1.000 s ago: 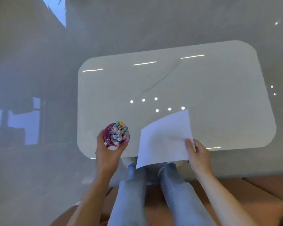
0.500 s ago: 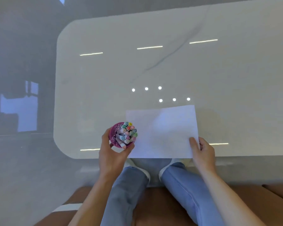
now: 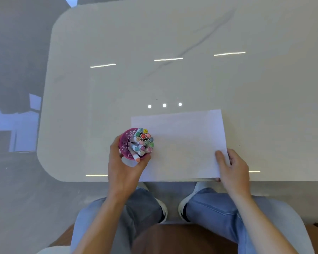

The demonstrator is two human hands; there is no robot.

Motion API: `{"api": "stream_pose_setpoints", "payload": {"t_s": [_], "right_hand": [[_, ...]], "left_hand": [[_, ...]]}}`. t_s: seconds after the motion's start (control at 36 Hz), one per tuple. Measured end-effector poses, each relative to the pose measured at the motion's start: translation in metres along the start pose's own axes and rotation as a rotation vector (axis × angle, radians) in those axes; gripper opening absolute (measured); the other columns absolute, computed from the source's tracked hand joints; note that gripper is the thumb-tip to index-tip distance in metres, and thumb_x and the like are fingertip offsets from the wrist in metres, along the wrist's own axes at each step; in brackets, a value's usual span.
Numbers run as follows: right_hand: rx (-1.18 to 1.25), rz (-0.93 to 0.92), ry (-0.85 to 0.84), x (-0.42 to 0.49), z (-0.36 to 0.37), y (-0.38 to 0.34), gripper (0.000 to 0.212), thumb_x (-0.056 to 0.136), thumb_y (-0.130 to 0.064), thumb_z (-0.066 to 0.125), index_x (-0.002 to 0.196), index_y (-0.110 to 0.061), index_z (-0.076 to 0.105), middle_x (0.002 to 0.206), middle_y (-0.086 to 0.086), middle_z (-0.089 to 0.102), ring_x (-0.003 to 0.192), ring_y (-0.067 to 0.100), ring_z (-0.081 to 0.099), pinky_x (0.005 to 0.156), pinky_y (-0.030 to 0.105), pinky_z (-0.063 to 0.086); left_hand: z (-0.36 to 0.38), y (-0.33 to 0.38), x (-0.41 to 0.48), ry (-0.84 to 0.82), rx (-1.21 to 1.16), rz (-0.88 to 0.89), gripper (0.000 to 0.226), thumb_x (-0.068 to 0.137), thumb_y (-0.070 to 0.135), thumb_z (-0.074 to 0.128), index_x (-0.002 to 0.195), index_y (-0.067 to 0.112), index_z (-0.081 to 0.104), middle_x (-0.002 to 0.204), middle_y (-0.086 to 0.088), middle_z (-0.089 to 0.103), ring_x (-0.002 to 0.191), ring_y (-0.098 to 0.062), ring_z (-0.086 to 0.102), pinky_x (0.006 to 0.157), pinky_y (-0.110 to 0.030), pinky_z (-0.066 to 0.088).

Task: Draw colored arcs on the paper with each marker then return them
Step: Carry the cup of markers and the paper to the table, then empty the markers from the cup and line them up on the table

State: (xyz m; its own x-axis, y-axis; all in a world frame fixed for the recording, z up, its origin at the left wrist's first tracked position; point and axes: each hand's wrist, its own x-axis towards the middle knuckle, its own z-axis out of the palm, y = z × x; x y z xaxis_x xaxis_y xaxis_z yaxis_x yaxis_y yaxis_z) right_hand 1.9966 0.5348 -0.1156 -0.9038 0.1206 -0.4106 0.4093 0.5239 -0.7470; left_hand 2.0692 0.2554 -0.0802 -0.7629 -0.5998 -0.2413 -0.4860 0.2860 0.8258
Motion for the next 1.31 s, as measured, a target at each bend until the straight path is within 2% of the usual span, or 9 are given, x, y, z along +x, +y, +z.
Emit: {"api": "stream_pose_setpoints", "payload": {"t_s": [0.14,0.28,0.36,0.47,0.58,0.78,0.92,1.06,1.31], "right_hand": [[0.01,-0.013,0.058,0.0,0.005,0.01,0.024,0.105,-0.034,0.056,0.084,-0.027,0.063,0.079,-0.017,0.066,0.038,0.02,0.062,0.039,0.015,0.044],[0.011,-0.055,0.097,0.003,0.01,0.019,0.023,0.103,-0.035,0.056,0.084,-0.026,0.062,0.08,-0.018,0.067,0.033,0.019,0.063,0.041,0.017,0.042],[0.018,-0.082,0.114,0.003,0.01,0.021,0.018,0.103,-0.033,0.057,0.088,-0.025,0.063,0.079,-0.013,0.069,0.034,0.018,0.063,0.049,0.032,0.052],[0.043,-0.116,0.113,0.002,0.01,0.023,0.014,0.103,-0.031,0.058,0.115,-0.025,0.06,0.102,-0.006,0.07,0.037,0.018,0.066,0.041,0.024,0.046],[0.023,-0.129,0.12,-0.004,0.006,0.021,0.029,0.102,-0.028,0.06,0.13,-0.022,0.054,0.107,0.005,0.071,0.057,0.027,0.072,0.042,0.027,0.052],[-0.274,-0.229,0.173,-0.017,0.0,0.018,0.051,0.097,-0.024,0.07,0.142,-0.014,0.049,0.139,0.01,0.055,0.116,0.038,0.061,0.089,0.045,0.051],[-0.514,-0.471,0.271,-0.028,0.015,0.012,0.051,0.088,-0.013,0.079,0.134,-0.003,0.062,0.135,0.018,0.057,0.129,0.043,0.051,0.103,0.052,0.042],[-0.532,-0.701,-0.01,-0.034,0.053,-0.01,0.051,0.099,-0.032,0.068,0.146,-0.014,0.058,0.152,0.009,0.054,0.144,0.033,0.045,0.118,0.048,0.035],[-0.603,-0.676,-0.134,-0.026,0.084,-0.004,0.055,0.105,-0.044,0.055,0.154,-0.02,0.048,0.166,0.003,0.038,0.154,0.025,0.033,0.126,0.039,0.025]], "left_hand": [[0.013,-0.011,-0.006,0.024,-0.023,0.096,0.082,0.064,0.045,0.09,0.127,0.057,0.039,0.124,0.032,0.055,0.112,0.006,0.058,0.088,-0.024,0.05],[0.021,-0.024,-0.008,0.086,-0.06,0.17,0.081,0.059,0.057,0.084,0.127,0.056,0.04,0.125,0.028,0.057,0.113,0.003,0.059,0.086,-0.02,0.046],[0.022,-0.031,-0.009,0.084,-0.039,0.233,0.082,0.06,0.062,0.083,0.128,0.056,0.038,0.124,0.029,0.055,0.11,0.002,0.059,0.083,-0.013,0.049],[0.023,-0.035,-0.011,0.087,-0.04,0.264,0.082,0.061,0.062,0.084,0.128,0.058,0.037,0.12,0.031,0.056,0.104,0.004,0.06,0.075,-0.011,0.052],[0.02,-0.035,-0.012,0.069,-0.06,0.246,0.081,0.061,0.061,0.084,0.126,0.061,0.036,0.117,0.031,0.058,0.101,0.002,0.064,0.07,-0.009,0.052],[0.01,-0.032,-0.015,0.029,-0.062,0.212,0.083,0.059,0.057,0.085,0.128,0.056,0.038,0.107,0.04,0.058,0.095,0.003,0.065,0.073,-0.017,0.053],[0.007,-0.028,-0.019,0.029,-0.099,0.221,0.074,0.061,0.05,0.088,0.114,0.067,0.038,0.105,0.047,0.055,0.091,0.013,0.062,0.06,-0.003,0.048],[0.007,-0.026,-0.019,0.019,-0.123,0.222,0.077,0.061,0.05,0.089,0.121,0.06,0.04,0.104,0.046,0.056,0.092,0.016,0.061,0.062,-0.002,0.047],[-0.009,-0.042,-0.007,0.066,-0.131,0.187,0.087,0.056,0.056,0.089,0.129,0.056,0.041,0.11,0.04,0.058,0.098,0.003,0.065,0.075,-0.02,0.057]]}}
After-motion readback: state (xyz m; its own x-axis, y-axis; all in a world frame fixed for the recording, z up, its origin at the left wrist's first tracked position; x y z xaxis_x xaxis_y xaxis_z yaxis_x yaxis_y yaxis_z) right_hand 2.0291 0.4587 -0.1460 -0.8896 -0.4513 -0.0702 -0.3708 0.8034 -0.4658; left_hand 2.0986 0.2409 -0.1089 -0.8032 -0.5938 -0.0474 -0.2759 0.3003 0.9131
